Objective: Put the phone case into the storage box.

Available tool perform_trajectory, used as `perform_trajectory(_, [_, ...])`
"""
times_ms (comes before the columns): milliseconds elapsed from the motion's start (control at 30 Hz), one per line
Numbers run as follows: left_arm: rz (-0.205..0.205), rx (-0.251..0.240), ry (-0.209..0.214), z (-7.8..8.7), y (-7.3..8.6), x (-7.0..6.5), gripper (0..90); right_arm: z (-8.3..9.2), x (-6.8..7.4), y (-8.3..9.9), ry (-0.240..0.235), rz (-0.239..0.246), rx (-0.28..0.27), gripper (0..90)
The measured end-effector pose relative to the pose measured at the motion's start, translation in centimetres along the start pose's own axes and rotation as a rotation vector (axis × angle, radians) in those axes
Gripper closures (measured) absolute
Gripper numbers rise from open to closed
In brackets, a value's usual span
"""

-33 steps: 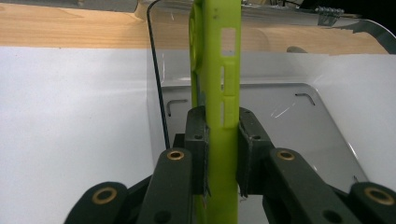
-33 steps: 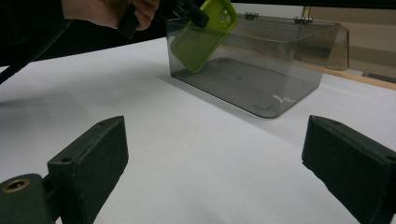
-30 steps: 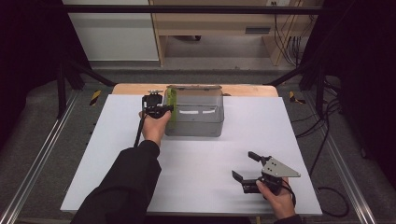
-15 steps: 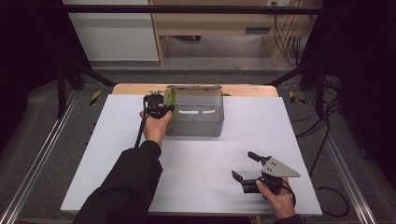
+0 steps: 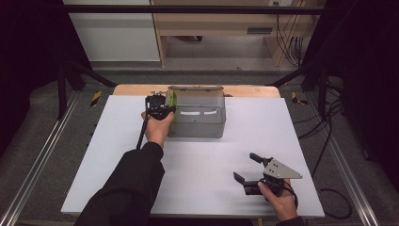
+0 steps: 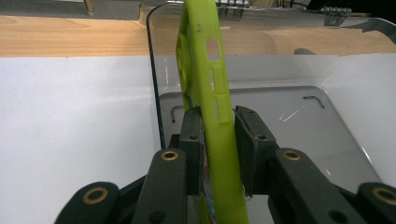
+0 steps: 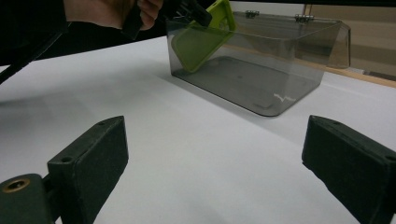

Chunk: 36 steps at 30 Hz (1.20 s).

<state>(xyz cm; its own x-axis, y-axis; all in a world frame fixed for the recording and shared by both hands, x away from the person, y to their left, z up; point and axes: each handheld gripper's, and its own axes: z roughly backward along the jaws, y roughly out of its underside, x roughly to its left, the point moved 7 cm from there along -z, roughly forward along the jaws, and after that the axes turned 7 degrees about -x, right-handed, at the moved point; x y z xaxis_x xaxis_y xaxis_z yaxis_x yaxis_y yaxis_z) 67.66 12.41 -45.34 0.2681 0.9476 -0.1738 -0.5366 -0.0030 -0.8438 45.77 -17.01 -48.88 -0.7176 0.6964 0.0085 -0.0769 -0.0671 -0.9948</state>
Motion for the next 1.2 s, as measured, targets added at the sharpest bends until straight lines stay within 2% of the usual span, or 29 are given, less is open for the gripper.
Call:
perform_trajectory(200, [-0.006,-0.005,-0.005,0.0,0.0,-0.1,71.8,0.0,0.0,0.0,0.0,0.0,0.0,7.2])
perform_trajectory(500, [-0.079,-0.035,-0.032,0.0,-0.1,-0.4,65.6,0.0,0.0,0.0,0.001,0.0,0.001,7.2])
perform_trajectory(667, [-0.077,-0.044,-0.029,0.1,-0.3,-0.4,65.8,0.0,0.0,0.0,0.0,-0.001,0.001,7.2])
perform_trajectory(867, [-0.104,-0.121,-0.023,1.1,-1.3,-0.4,60.6,0.0,0.0,0.0,-0.001,-0.001,0.001,7.2])
perform_trajectory(967, [-0.112,-0.158,-0.01,1.7,-1.9,-0.4,58.4,-0.1,0.0,0.0,-0.001,-0.001,-0.001,7.2])
perform_trajectory(1200, [-0.159,-0.23,0.027,3.0,-2.6,-0.9,47.5,-0.1,0.1,0.0,0.002,-0.001,0.002,7.2])
